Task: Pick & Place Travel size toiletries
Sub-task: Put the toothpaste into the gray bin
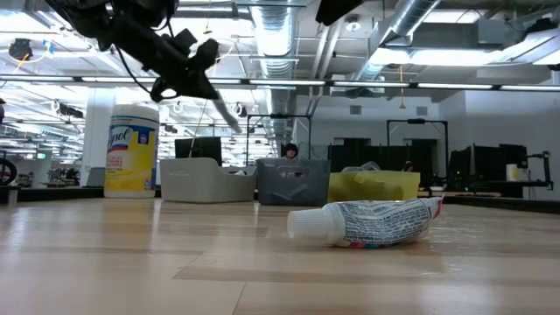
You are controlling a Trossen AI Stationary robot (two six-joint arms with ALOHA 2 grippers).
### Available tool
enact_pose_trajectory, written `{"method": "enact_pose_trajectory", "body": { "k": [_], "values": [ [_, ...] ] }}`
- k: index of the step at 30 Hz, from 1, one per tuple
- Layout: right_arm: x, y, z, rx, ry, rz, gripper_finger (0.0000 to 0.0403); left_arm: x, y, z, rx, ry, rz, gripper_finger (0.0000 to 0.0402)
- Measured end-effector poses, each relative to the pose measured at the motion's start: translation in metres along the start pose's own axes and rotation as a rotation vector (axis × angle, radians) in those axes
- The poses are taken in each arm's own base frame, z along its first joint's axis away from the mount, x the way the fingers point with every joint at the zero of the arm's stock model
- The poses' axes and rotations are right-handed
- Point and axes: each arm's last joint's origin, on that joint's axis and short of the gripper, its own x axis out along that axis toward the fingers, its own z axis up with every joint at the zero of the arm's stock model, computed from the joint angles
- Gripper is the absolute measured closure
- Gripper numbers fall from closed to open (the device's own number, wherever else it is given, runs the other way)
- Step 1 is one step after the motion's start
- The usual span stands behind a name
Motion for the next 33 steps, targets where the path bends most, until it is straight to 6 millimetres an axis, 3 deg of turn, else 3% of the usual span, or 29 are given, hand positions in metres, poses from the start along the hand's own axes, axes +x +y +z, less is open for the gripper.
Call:
{"method": "enact_pose_trajectory", "body": {
  "k": [6,16,25,29,33],
  "values": [
    [-0.002,0.005,0.000,-0.002,-0.004,0.012,0.0217,0.016,0.007,-0.010,0.053,0.059,0.051,0.0401],
    [0.000,0.012,-0.005,0.013,0.021,0.019,0.0217,0.048,0.010,-0.049,0.140,0.210,0.169,0.0401],
    [-0.003,0.016,-0.008,0.050,0.038,0.027,0.0210,0.057,0.015,-0.060,0.162,0.257,0.200,0.0400],
    [-0.003,0.015,-0.009,0.047,0.054,0.024,0.0187,0.057,0.014,-0.060,0.276,0.271,0.167,0.0378],
    [-0.004,0.018,-0.011,0.036,0.066,0.056,0.0153,0.052,0.011,-0.054,0.300,0.272,0.073,0.0327]
  ]
}}
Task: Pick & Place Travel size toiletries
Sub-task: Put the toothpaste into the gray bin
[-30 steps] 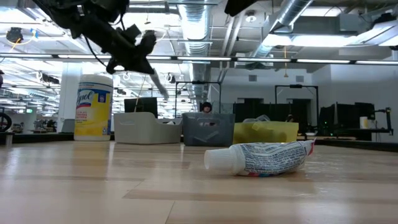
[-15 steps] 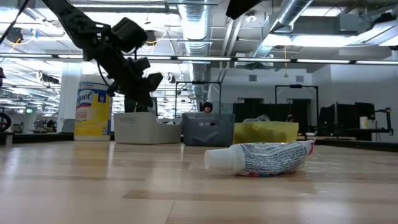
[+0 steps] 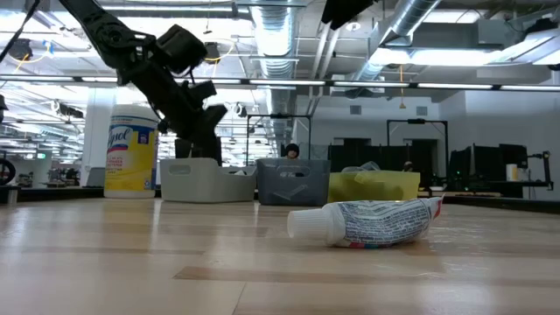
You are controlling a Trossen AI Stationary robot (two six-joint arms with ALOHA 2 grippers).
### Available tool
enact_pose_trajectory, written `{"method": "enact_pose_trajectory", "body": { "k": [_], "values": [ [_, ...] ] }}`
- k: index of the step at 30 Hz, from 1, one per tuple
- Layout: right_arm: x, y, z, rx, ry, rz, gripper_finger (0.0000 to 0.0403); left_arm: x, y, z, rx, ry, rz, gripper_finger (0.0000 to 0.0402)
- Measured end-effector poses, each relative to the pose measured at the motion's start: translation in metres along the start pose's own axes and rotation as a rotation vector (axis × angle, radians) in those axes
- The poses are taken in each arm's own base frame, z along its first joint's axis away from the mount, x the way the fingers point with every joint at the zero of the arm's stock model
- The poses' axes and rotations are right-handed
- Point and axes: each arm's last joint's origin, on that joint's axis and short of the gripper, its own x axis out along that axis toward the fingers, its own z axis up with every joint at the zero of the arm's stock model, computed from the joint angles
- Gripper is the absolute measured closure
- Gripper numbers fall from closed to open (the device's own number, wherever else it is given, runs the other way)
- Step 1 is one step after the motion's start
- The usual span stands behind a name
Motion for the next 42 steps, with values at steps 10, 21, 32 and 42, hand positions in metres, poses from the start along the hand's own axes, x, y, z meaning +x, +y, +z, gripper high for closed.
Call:
{"method": "enact_pose_trajectory", "body": {
  "k": [10,21,32,42],
  "values": [
    [-0.013,0.033,-0.015,-0.103,0.063,0.219,0.0133,-0.071,0.010,0.041,-0.142,-0.283,-0.135,0.0178],
    [0.010,0.123,-0.074,-0.237,0.185,0.462,0.0133,-0.162,0.021,0.054,-0.245,-0.552,-0.463,0.0169],
    [0.040,0.214,-0.125,-0.494,0.305,0.530,0.0133,-0.185,0.001,0.041,-0.255,-0.482,-0.677,0.0183],
    [0.061,0.240,-0.146,-0.550,0.353,0.515,0.0133,-0.187,-0.014,0.037,-0.256,-0.427,-0.750,0.0183]
  ]
}}
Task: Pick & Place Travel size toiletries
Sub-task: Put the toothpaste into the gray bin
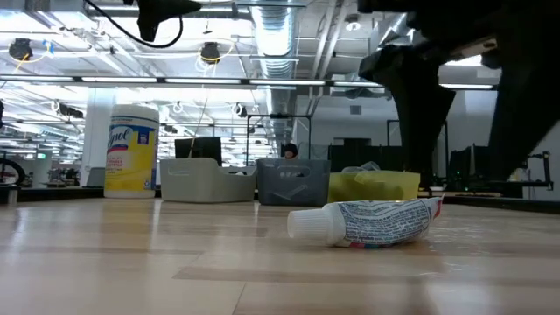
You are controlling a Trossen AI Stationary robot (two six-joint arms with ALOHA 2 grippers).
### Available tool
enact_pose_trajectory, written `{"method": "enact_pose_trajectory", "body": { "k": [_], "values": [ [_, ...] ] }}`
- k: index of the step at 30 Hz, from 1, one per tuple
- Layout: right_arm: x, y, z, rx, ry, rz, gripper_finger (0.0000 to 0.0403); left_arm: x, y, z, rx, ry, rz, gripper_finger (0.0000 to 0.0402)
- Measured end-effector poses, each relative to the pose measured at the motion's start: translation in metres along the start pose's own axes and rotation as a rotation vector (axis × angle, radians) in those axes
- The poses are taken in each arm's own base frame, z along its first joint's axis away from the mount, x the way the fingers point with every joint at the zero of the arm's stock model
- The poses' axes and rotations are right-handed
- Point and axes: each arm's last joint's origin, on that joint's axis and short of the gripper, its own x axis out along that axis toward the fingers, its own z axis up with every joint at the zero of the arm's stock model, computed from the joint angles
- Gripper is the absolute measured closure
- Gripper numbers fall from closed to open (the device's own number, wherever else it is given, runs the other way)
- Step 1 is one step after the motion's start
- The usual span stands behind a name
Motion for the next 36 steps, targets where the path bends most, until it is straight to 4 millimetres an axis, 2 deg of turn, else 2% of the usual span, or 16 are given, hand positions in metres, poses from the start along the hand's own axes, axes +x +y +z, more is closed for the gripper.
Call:
{"method": "enact_pose_trajectory", "body": {
  "k": [7,14,22,32,36],
  "values": [
    [0.017,-0.001,0.000,0.005,0.043,-0.016,0.0148,0.000,-0.002,-0.001,-0.041,0.009,-0.009,0.0183],
    [0.032,-0.002,-0.001,0.005,0.082,-0.020,0.0205,0.000,-0.002,-0.001,-0.045,0.004,-0.009,0.0183],
    [0.033,-0.004,0.001,0.010,0.074,-0.021,0.0265,0.000,-0.002,-0.001,-0.045,0.000,-0.003,0.0183],
    [0.034,-0.008,0.003,0.017,0.058,-0.022,0.0295,0.000,-0.001,0.000,-0.054,-0.007,0.003,0.0183],
    [0.034,-0.008,0.003,0.017,0.060,-0.020,0.0319,0.000,-0.002,0.000,-0.054,-0.009,0.002,0.0183]
  ]
}}
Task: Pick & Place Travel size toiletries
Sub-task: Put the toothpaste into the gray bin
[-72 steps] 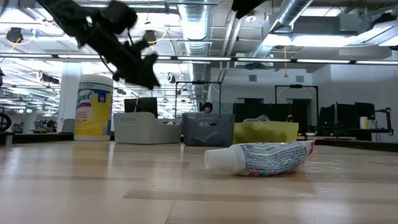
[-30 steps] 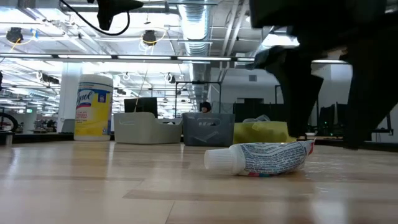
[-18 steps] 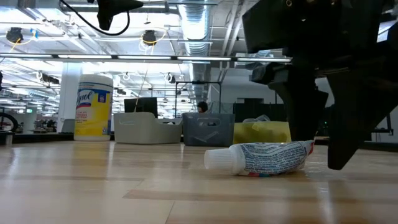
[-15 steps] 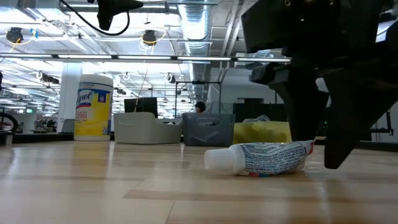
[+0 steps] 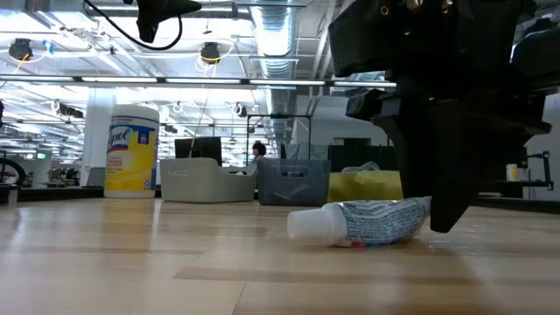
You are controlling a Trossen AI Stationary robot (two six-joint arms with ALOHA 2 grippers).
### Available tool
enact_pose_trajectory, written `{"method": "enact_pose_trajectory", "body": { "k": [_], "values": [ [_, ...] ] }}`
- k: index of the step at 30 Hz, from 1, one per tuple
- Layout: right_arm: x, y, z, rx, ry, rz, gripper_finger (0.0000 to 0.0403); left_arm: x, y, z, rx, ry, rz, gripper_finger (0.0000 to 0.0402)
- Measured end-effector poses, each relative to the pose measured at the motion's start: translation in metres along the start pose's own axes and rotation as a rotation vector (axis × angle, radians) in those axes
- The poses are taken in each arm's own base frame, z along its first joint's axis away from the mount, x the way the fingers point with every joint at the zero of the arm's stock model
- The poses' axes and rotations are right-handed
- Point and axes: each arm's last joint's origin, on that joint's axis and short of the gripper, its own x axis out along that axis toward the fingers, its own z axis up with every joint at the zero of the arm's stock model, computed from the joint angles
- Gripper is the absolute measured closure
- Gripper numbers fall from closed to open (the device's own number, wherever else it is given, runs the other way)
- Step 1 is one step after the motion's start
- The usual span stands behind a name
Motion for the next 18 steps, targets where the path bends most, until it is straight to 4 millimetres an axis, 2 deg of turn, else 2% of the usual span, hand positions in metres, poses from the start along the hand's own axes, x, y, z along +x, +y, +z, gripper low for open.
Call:
{"method": "enact_pose_trajectory", "body": {
  "k": [8,14,18],
  "values": [
    [0.000,0.000,0.000,0.000,0.000,0.000,0.0397,0.000,0.000,0.000,0.000,0.000,-0.001,0.0183],
    [-0.006,-0.001,-0.001,0.022,0.002,0.001,0.0401,0.000,0.000,0.000,-0.016,0.001,-0.001,0.0183],
    [-0.029,-0.010,-0.002,0.047,-0.047,0.009,0.0402,0.000,-0.001,0.000,-0.025,0.014,-0.028,0.0183]
  ]
}}
